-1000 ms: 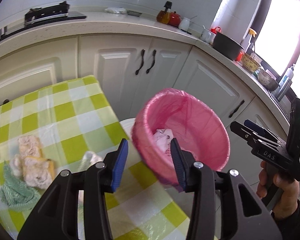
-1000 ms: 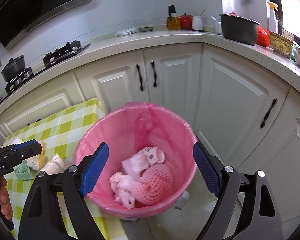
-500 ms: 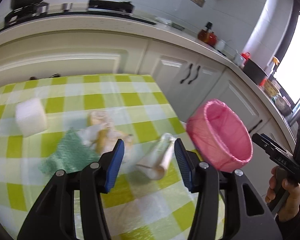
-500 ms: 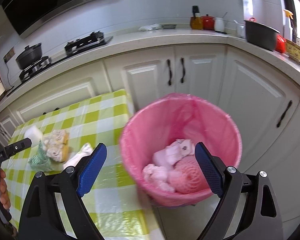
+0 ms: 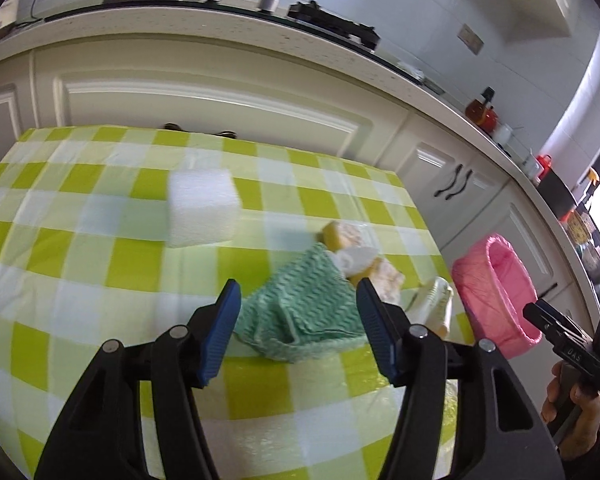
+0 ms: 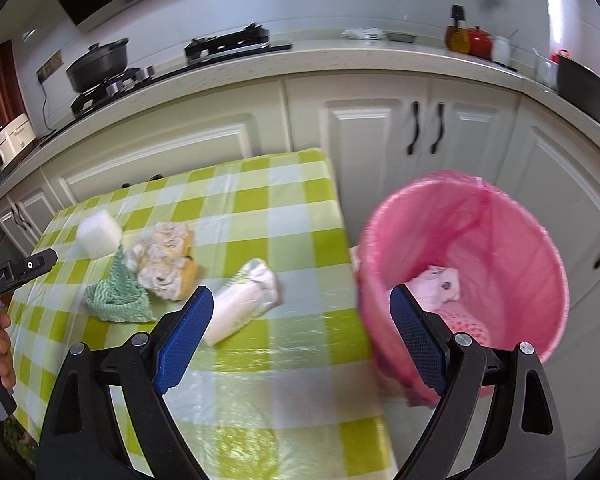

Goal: Collect trash
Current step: 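Grasp the white foam block with the left tool while the right tool grasps the yellow sponge, then carry the foam block and sponge over the bin and release both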

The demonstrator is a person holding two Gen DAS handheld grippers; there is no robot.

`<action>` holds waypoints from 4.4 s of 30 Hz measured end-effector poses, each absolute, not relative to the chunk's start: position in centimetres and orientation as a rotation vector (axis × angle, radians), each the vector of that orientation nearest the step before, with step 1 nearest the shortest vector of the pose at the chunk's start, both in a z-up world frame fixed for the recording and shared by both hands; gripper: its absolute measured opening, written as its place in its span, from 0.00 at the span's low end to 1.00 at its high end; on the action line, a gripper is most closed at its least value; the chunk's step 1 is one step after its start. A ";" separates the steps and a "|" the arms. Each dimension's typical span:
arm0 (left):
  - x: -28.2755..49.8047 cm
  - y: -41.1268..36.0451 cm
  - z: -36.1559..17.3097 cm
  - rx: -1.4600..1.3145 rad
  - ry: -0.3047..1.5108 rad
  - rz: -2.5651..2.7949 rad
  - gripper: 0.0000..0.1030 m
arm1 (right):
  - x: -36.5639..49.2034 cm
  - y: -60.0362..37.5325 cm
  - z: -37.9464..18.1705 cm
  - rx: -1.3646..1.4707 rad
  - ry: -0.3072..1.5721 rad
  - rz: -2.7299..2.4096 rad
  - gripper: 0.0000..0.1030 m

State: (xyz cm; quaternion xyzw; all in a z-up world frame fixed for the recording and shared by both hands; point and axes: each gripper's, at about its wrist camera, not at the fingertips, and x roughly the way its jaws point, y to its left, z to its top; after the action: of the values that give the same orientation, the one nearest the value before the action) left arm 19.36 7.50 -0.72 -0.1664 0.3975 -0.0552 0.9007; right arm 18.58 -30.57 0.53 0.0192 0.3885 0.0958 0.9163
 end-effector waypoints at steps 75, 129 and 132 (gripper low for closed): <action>26.6 1.6 3.8 -0.143 0.812 -0.126 0.65 | 21.7 -24.9 2.0 0.056 0.816 0.212 0.59; 30.7 -32.4 3.1 0.080 0.896 -0.553 0.73 | 21.6 -55.1 2.1 0.182 0.751 -0.177 0.78; 30.2 -31.1 3.1 0.065 0.894 -0.543 0.73 | 21.5 -54.6 2.2 0.179 0.751 -0.169 0.78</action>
State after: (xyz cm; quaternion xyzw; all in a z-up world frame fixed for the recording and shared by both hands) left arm 30.19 -31.08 3.12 0.0311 0.4267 -0.2590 0.8659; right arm 21.50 -54.64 2.23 0.0870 0.3657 -0.0824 0.9230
